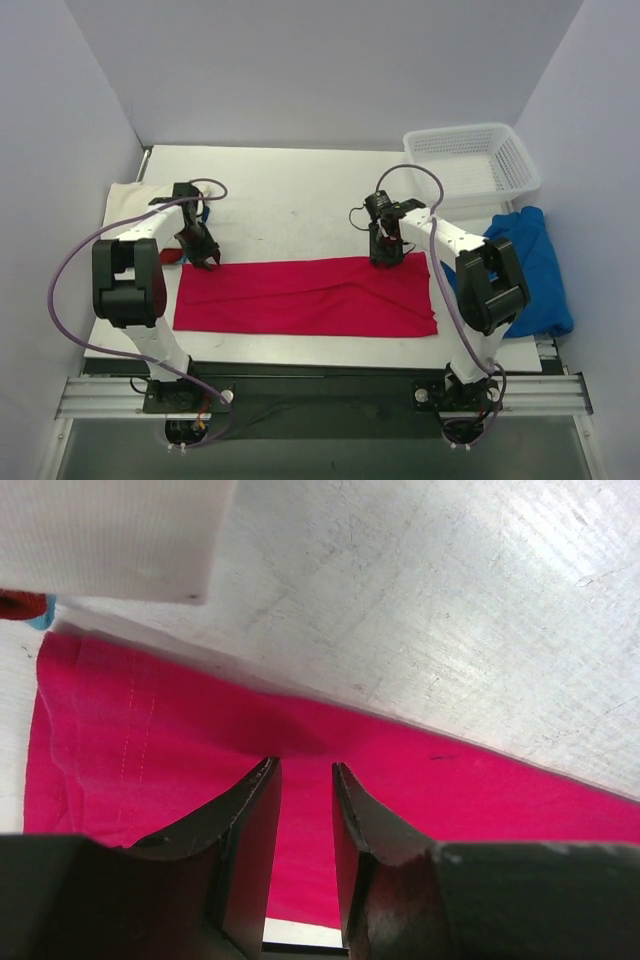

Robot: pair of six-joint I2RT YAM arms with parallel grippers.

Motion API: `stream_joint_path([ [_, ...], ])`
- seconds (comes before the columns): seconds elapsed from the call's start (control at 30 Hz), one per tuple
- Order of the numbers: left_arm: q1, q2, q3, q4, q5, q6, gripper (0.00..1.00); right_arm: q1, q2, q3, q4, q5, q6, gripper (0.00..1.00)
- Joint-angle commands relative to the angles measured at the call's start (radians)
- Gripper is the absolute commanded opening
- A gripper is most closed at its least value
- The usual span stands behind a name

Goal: Fold and stack the t-shirts
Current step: Fold the other side of the tshirt into a rectangle

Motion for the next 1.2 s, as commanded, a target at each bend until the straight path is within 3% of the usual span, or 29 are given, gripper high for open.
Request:
stream_joint_path([
  [0.0, 0.001, 0.005, 0.045, -0.004, -0.008, 0.015, 0.37, 0.027, 0.018, 0.027, -0.031, -0.014, -0.006, 0.28],
  [0.37, 0.005, 0.02, 0.055, -0.005, -0.01, 0.023, 0.37, 0.038, 0.058, 0.027, -0.026, 0.021, -0.002, 0.24],
  [0.9, 0.005, 0.02, 0.057, -0.004, -0.003, 0.026, 0.37, 0.034, 0.052, 0.057, -0.02, 0.081, -0.06, 0.27],
  [1.17, 0.007, 0.016, 0.066, -0.008, -0.003, 0.028, 0.36, 0.028, 0.086, 0.044, -0.003, 0.057, -0.072, 0.2],
])
